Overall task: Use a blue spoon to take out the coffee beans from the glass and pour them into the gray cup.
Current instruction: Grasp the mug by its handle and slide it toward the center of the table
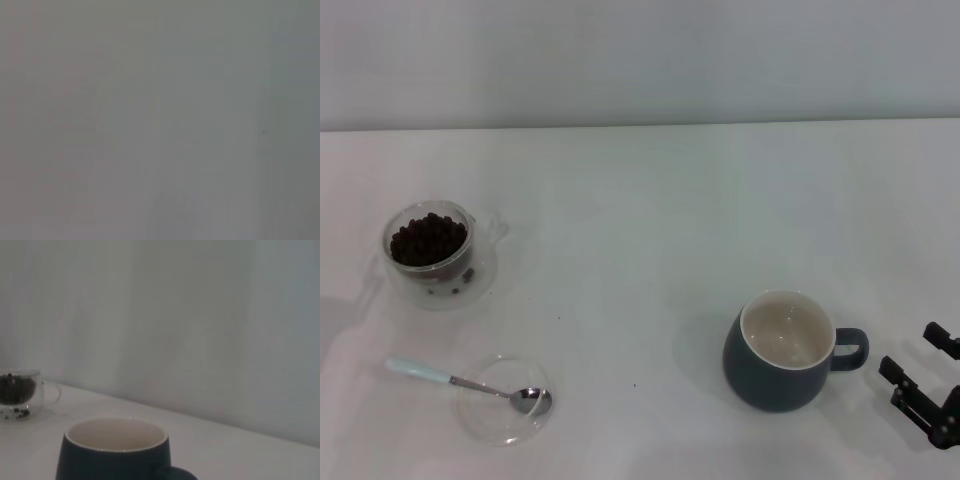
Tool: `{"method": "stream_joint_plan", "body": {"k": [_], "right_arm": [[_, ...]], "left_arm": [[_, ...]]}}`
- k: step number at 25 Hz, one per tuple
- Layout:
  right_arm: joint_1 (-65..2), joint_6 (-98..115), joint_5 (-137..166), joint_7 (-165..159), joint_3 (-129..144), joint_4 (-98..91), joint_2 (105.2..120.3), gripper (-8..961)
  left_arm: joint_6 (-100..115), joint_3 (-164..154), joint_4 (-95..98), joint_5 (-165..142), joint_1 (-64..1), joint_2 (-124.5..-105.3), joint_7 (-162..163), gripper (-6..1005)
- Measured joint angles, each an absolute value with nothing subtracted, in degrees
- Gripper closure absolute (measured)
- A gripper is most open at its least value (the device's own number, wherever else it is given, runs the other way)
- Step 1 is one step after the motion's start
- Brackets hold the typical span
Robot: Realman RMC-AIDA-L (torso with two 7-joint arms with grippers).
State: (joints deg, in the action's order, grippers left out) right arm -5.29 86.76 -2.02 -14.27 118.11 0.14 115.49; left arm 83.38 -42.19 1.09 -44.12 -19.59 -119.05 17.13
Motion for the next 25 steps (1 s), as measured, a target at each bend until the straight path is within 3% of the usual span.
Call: {"method": "stream_joint_plan", "body": {"k": [25], "right_arm": [[-7.0,73.5,-2.8,-13.3,119.1,-8.1,115.49,275]], "left_arm": [[83.4,-42.2,1.8,-44.3,-21.0,-119.01,17.1,168]]}}
